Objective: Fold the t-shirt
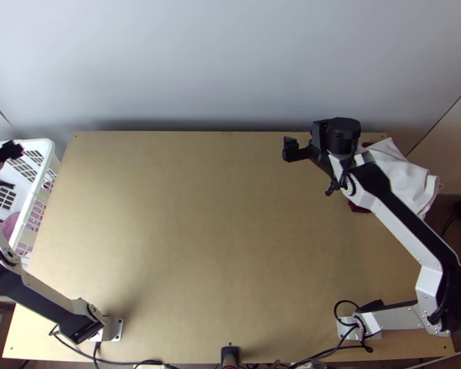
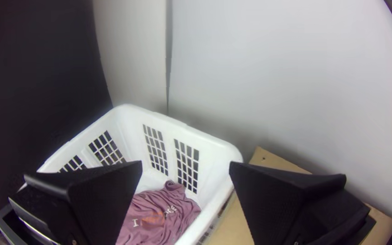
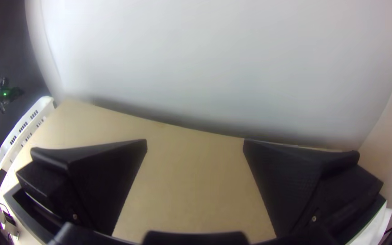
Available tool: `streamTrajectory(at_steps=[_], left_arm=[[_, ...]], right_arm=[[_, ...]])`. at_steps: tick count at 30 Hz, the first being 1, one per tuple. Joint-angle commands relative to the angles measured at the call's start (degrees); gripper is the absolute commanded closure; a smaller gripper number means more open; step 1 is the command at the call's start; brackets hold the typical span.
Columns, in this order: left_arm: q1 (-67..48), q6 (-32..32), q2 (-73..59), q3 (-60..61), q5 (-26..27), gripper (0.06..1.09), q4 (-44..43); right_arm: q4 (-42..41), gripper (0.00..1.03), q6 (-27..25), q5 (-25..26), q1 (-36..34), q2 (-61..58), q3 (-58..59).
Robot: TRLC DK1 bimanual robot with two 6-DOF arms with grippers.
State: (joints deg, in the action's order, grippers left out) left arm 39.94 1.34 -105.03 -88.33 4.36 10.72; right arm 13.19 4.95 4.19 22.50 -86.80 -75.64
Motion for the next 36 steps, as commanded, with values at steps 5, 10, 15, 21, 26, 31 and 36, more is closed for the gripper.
streamTrajectory(at_steps=[5,10,15,21,26,31,36], left_arm=[[10.07,2.08,-17.66,-9.40,3.29,0.17,-1.58],[11.12,3.67,-33.48,-29.35,3.20,0.13,12.04],[11.38,3.23,-40.34,-36.38,3.29,0.13,11.87],[10.86,3.58,-47.19,-40.42,3.55,0.14,10.46],[11.38,3.84,-50.27,-40.51,3.46,0.14,8.70],[13.32,5.16,-52.55,-40.60,2.14,0.14,8.79],[15.78,5.69,-53.08,-40.51,0.65,0.14,9.32]], right_arm=[[3.33,0.04,-1.96,2.41,0.17,-3.20,-3.03],[4.83,0.04,-1.87,3.55,0.44,-3.55,-0.92],[3.33,0.04,0.15,5.48,-2.02,-4.16,-2.50],[3.33,0.04,-1.17,6.62,-2.02,-6.80,-3.99],[3.51,0.04,-1.35,6.71,-1.94,-8.56,-4.61],[3.77,0.04,-2.58,7.77,-2.11,-9.26,-3.55],[3.77,0.04,-3.19,8.21,-2.20,-10.23,-3.73]])
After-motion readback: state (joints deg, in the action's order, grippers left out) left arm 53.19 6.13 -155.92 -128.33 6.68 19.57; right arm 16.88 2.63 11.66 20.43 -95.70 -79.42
